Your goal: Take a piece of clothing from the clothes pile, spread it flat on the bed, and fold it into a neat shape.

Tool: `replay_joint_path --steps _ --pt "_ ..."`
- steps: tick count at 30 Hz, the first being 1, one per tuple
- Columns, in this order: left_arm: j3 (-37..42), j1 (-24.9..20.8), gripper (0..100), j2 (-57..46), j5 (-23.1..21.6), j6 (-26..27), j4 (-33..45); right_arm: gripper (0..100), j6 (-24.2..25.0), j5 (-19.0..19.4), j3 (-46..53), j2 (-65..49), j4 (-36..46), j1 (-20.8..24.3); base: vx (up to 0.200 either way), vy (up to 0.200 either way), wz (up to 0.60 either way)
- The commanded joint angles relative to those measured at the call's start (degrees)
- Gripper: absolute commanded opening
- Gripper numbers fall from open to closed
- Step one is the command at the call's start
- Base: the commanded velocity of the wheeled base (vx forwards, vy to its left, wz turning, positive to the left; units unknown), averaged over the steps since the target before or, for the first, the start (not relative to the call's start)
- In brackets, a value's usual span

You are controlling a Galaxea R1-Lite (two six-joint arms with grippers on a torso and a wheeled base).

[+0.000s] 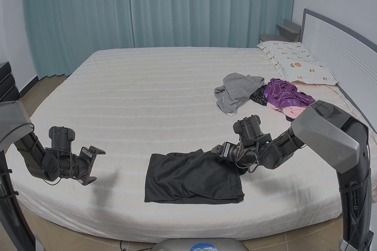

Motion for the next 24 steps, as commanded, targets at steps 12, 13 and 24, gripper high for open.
replay_joint_path --steps 12,13,24 --pt "0.06 0.02 100 0.19 0.10 1.65 -0.02 0 -6.46 -3.42 -4.57 3.66 4.69 0.09 0.000 0.000 0.00" --pt "0.06 0.02 100 0.19 0.10 1.65 -0.02 0 -6.46 -3.42 -4.57 3.66 4.69 0.09 0.000 0.000 0.00" --pt "-0.30 -0.51 100 0.45 0.18 2.53 -0.11 0 -4.52 -3.16 -5.36 3.14 1.96 -5.88 0.000 0.000 0.00"
